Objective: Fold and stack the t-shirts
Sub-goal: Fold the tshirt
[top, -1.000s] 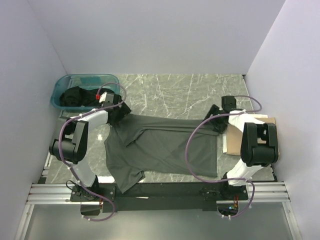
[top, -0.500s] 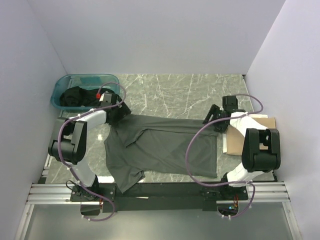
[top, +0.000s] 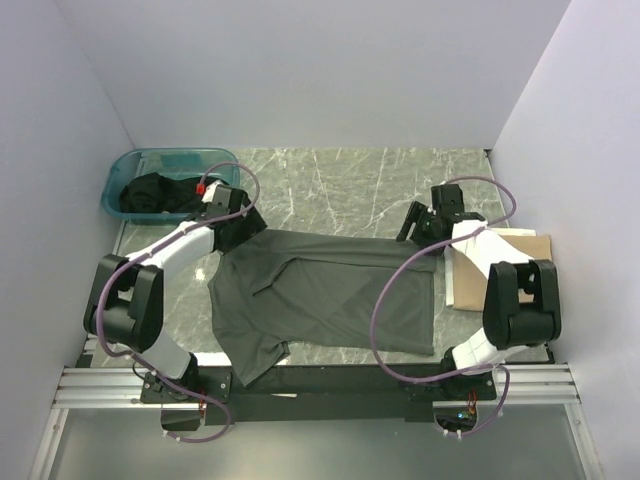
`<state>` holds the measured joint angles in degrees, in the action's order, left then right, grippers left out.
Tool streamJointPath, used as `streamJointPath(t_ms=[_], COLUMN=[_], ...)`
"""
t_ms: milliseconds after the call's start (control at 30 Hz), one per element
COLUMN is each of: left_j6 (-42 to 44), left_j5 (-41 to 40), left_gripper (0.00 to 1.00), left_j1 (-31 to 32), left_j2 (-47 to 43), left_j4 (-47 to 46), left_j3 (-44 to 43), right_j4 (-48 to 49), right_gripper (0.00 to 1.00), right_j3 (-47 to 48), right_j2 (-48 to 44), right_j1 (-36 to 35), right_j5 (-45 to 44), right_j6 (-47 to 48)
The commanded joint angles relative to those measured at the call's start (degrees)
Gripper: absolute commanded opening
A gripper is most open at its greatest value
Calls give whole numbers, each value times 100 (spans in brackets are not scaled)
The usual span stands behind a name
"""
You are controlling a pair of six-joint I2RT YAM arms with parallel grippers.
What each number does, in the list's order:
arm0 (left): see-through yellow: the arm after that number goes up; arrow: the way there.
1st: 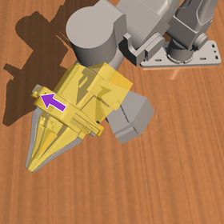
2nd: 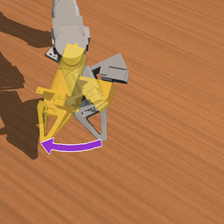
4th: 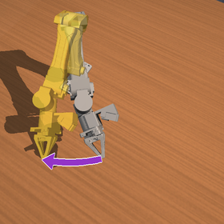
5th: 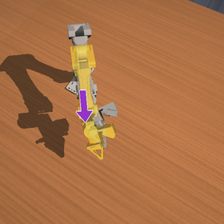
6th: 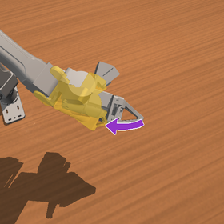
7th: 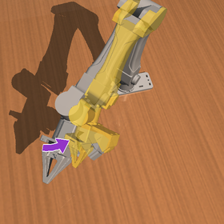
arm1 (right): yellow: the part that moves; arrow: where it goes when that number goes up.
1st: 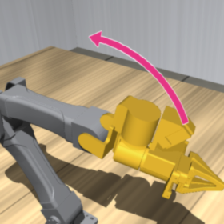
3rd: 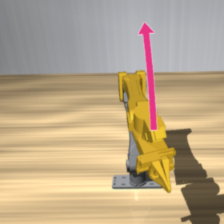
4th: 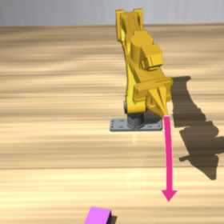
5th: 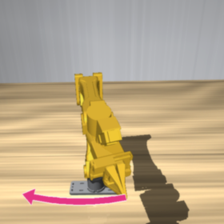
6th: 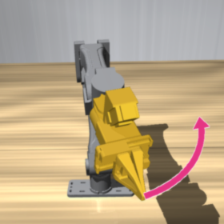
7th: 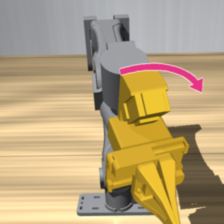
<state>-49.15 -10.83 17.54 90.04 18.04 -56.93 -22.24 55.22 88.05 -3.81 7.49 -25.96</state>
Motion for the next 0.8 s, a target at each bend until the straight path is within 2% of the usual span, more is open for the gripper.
streamJointPath(t_ms=[0,167,467,767], left_j6=[63,151,309,361], left_j5=[36,327,433,327], left_gripper=[99,99,99,100], left_j1=[39,39,39,-49], left_j2=[39,654,1876,2913], left_j4=[-107,-249,-12,428], left_j3=[-3,-195,-1215,-2795], right_j4=[-79,-114,-351,-825], right_gripper=[80,80,80,80], right_j3=[278,463,1051,2606], right_j2=[325,783,1794,2935], right_j1=[3,47,355,715], right_j5=[-186,-239,-160,-370], right_j6=[29,20,161,293])
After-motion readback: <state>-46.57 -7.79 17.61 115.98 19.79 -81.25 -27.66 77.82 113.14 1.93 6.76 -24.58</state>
